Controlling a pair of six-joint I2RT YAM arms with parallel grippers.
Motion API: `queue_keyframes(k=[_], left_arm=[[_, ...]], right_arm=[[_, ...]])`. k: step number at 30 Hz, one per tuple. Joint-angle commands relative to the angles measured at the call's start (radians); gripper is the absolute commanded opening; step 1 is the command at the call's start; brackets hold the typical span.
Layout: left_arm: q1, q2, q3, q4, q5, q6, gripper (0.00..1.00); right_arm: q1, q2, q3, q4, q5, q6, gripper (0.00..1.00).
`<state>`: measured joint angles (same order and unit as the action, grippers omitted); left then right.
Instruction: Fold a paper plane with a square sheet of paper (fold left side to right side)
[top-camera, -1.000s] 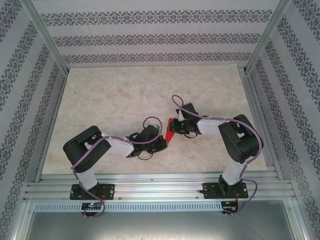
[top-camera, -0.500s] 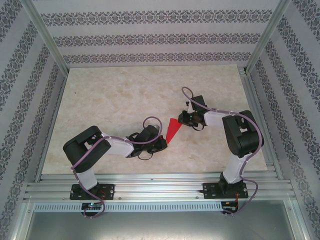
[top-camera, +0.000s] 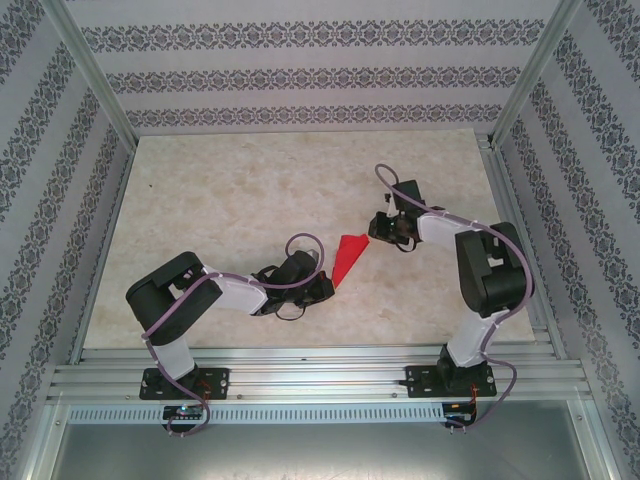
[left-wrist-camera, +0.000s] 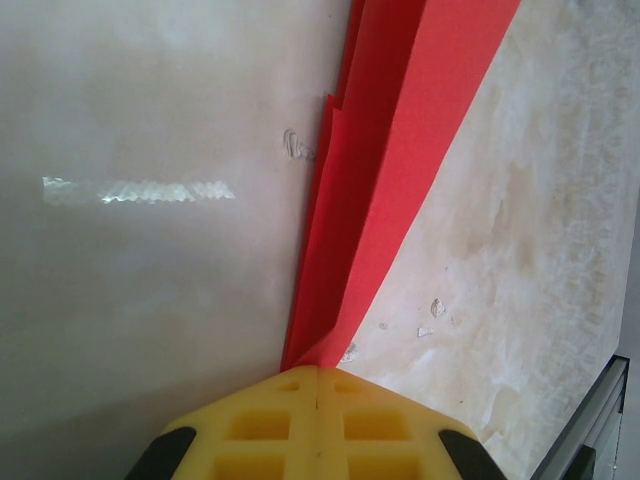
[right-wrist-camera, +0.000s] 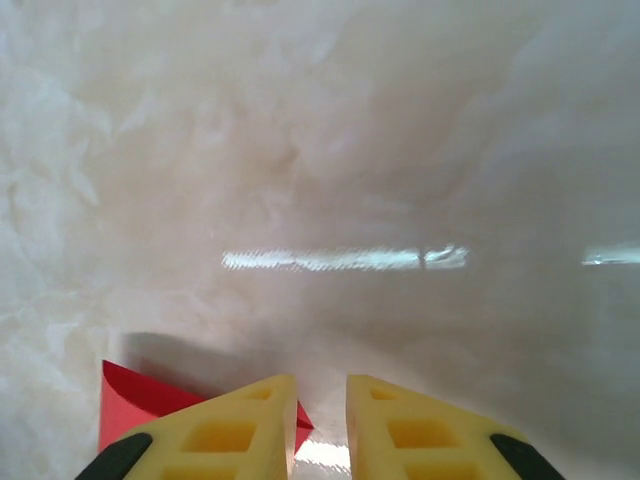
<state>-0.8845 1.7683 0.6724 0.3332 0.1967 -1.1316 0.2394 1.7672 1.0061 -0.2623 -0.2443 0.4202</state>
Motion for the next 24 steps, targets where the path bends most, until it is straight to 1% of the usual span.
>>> queue_keyframes(k=[1,5,6,8,11,14,16,18,22,24], left_arm=[[-0.026,0.066,-0.070,-0.253,0.008,0.010,0.00],[-0.025,0.033,-0.066,-0.233,0.010,0.016,0.00],[-0.026,0.016,-0.060,-0.227,0.009,0.020,0.00],[-0.024,-0.022,-0.033,-0.236,0.013,0.044,0.03],[-0.021,-0.096,0.034,-0.315,0.008,0.112,0.09],[-0.007,-0.202,0.066,-0.408,-0.029,0.165,0.14],[0.014,-0.286,0.059,-0.468,-0.058,0.187,0.20],[0.042,-0.363,0.044,-0.525,-0.080,0.206,0.25],[0.129,-0.489,0.011,-0.607,-0.109,0.241,0.32],[0.178,-0.527,-0.005,-0.621,-0.110,0.255,0.34]], right_arm=[[0.022,-0.120,0.001,-0.032,0.051,-0.018,0.24],[0.095,-0.209,-0.060,-0.052,0.061,0.039,0.30],[0.121,-0.230,-0.079,-0.054,0.076,0.060,0.32],[0.162,-0.266,-0.106,-0.073,0.130,0.095,0.35],[0.218,-0.304,-0.128,-0.119,0.203,0.144,0.40],[0.279,-0.330,-0.141,-0.165,0.288,0.179,0.49],[0.313,-0.333,-0.145,-0.187,0.331,0.204,0.56],[0.348,-0.324,-0.149,-0.187,0.347,0.235,0.62],[0.449,-0.305,-0.146,-0.183,0.430,0.306,0.76],[0.488,-0.277,-0.132,-0.186,0.461,0.330,0.80]])
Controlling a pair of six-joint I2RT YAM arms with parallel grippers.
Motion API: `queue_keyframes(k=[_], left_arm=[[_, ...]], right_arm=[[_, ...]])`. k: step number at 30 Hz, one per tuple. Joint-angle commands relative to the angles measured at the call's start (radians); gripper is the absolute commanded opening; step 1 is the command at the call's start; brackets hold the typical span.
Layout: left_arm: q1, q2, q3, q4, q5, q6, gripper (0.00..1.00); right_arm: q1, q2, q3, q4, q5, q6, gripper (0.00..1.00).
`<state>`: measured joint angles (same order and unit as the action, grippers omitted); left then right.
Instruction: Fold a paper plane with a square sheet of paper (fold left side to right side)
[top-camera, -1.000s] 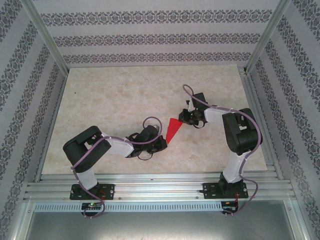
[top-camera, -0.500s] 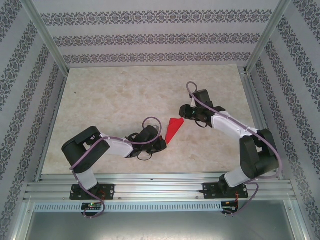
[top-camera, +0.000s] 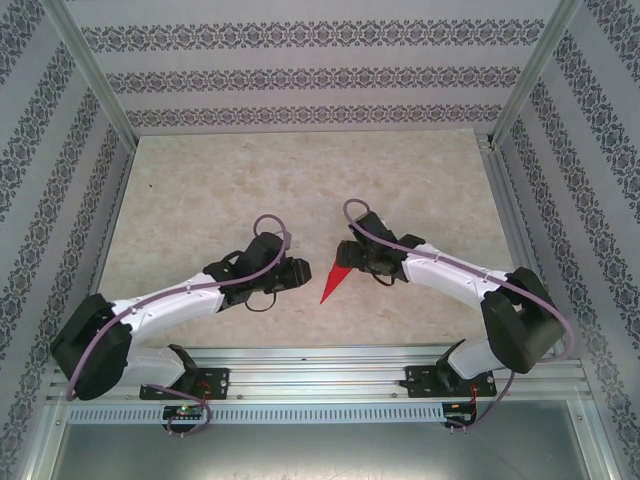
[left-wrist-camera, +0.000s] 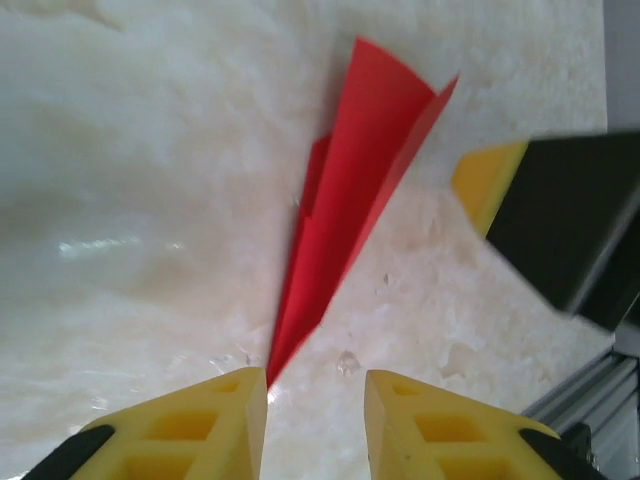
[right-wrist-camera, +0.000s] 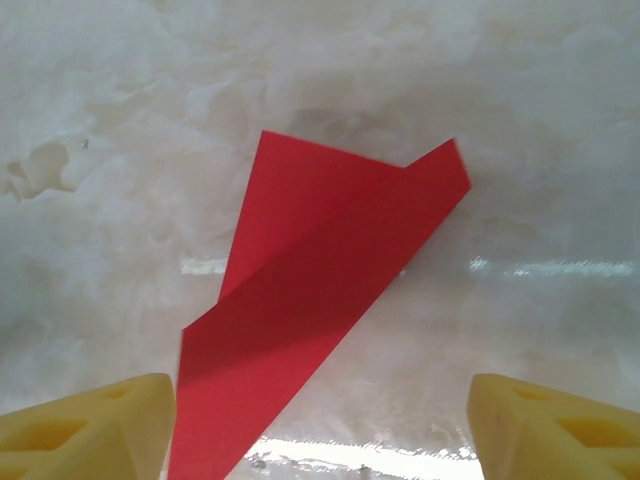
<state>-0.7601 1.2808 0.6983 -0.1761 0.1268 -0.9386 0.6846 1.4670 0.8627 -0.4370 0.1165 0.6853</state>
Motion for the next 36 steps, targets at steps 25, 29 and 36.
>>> queue_keyframes(k=[25,29,36], left_arm=[[0.148,-0.077,0.023,-0.207,-0.075,0.146,0.35],[0.148,-0.073,0.028,-0.209,-0.088,0.146,0.34],[0.149,-0.045,0.030,-0.207,-0.131,0.151,0.43]], right_arm=[[-0.258,-0.017,-0.072,0.067,-0.281,-0.200,0.00],[-0.265,-0.048,-0.056,0.027,-0.279,-0.131,0.24],[-0.068,-0.062,-0.060,0.073,-0.081,0.114,0.57]])
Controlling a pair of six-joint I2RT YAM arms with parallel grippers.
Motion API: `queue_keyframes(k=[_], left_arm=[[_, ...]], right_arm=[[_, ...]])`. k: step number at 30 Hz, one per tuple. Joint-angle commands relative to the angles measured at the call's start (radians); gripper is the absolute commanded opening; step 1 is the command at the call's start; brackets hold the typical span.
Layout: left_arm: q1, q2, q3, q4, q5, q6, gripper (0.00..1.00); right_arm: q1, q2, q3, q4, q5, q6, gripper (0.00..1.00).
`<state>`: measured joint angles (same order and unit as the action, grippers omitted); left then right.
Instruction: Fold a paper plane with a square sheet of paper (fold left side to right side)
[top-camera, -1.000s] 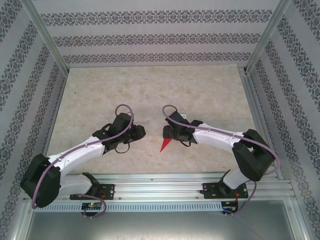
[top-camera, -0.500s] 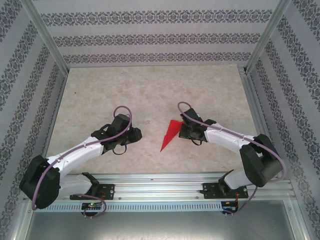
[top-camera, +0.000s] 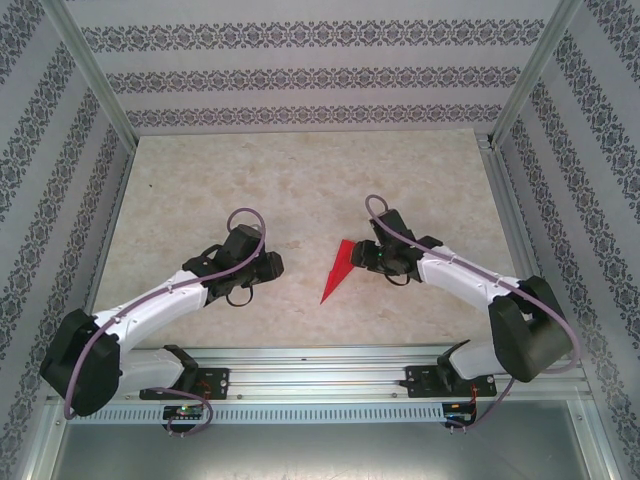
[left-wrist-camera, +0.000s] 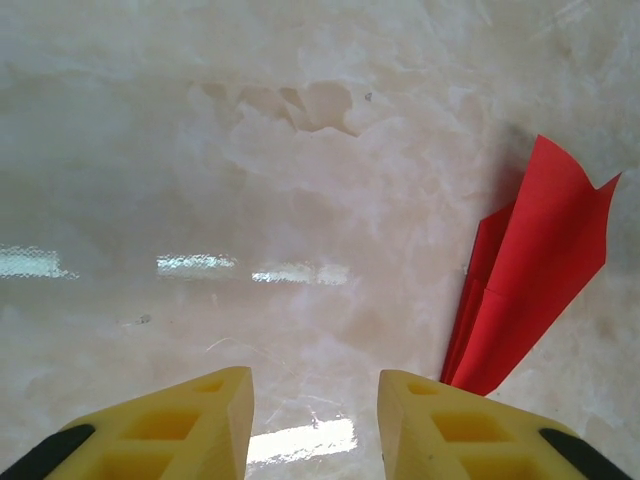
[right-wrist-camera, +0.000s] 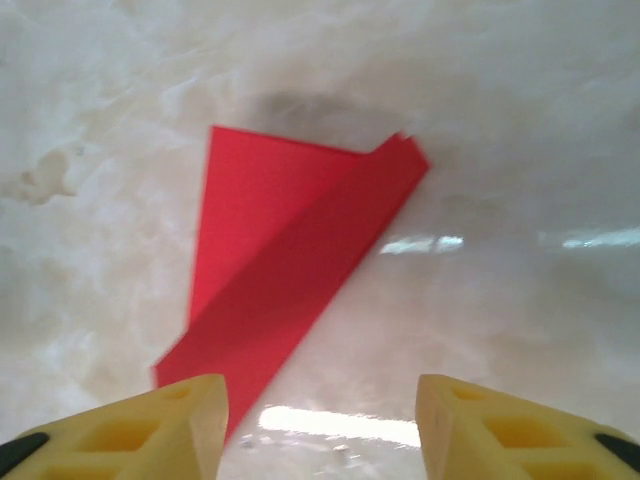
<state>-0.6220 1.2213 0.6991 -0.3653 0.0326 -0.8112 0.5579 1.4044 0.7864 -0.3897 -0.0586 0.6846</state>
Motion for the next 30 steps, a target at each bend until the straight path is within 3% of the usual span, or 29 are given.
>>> queue_keyframes(k=[1,7,10,14,18,25,30], left_arm=[[0.011,0.018,0.031,-0.020,-0.042,0.026,0.45],[0.011,0.030,0.039,-0.021,-0.072,0.038,0.68],[0.011,0.033,0.046,-0.030,-0.078,0.046,0.74],[0.011,0.033,0.045,-0.032,-0.082,0.047,0.77],[0.011,0.032,0.049,-0.044,-0.088,0.054,0.78],[0.012,-0.007,0.079,-0.097,-0.165,0.082,0.80],[0.013,-0.036,0.091,-0.124,-0.211,0.097,0.87]], right_arm=[[0.086,0.015,0.019,0.029,0.123,0.138,0.59],[0.148,0.124,0.053,0.029,0.172,0.175,0.62],[0.154,0.144,0.067,-0.007,0.193,0.168,0.55],[0.139,0.112,0.047,-0.007,0.175,0.155,0.34],[0.099,0.066,0.024,0.029,0.107,0.105,0.00],[0.047,0.004,0.135,-0.001,-0.105,-0.123,0.00],[0.008,0.023,0.181,-0.020,-0.255,-0.227,0.00]])
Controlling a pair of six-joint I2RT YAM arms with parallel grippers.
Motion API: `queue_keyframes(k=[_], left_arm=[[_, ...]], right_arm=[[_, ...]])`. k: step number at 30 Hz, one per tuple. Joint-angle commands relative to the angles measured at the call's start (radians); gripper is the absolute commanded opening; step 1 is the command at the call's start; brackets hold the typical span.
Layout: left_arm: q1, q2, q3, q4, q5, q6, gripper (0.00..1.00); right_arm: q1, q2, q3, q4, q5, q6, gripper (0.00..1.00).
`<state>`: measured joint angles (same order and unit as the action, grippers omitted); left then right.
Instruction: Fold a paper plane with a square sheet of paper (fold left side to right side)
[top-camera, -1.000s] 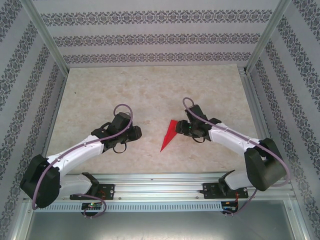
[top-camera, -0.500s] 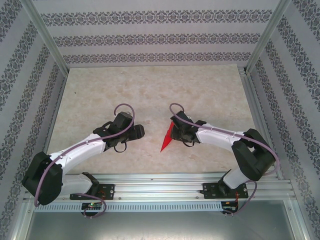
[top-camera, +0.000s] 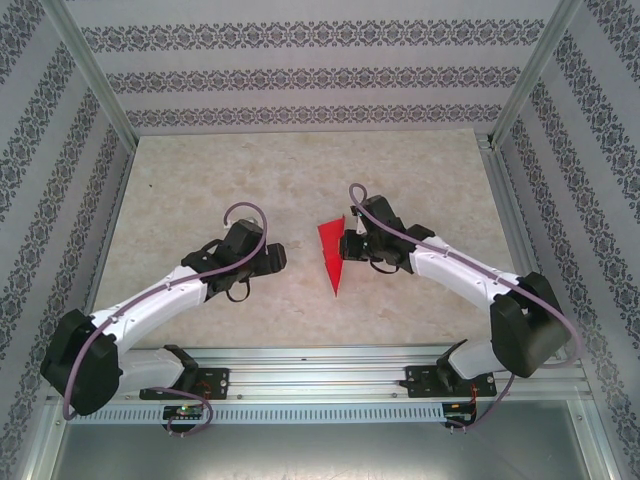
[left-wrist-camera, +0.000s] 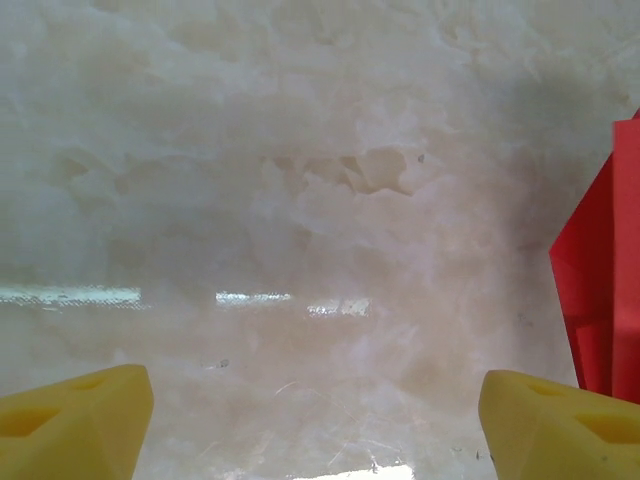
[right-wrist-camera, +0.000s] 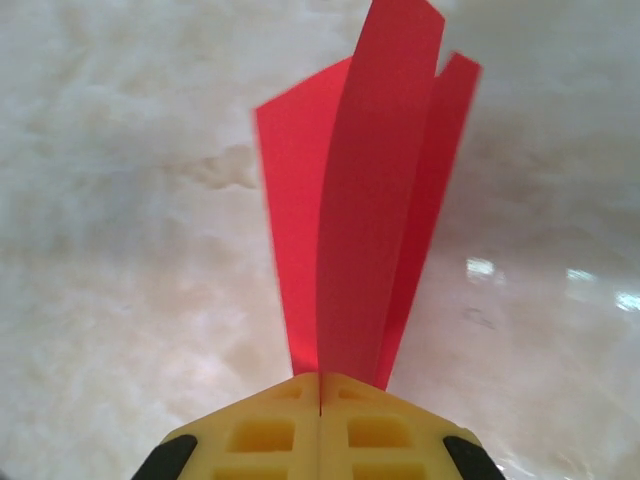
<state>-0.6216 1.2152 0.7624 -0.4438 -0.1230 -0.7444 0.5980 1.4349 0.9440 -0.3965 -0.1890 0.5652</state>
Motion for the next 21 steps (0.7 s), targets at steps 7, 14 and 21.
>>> queue_keyframes(k=[7,14,21], left_arm=[[0.014,-0.032,0.013,-0.039,-0.046,0.036,0.90],[0.014,-0.052,0.017,-0.086,-0.101,0.048,0.91],[0.013,-0.097,0.004,-0.125,-0.161,0.055,0.94]], right_arm=[[-0.125,0.150,0.015,-0.036,-0.173,-0.198,0.04],[-0.064,0.140,0.153,-0.322,0.257,-0.226,0.36],[0.137,0.153,0.207,-0.419,0.367,-0.129,0.47]])
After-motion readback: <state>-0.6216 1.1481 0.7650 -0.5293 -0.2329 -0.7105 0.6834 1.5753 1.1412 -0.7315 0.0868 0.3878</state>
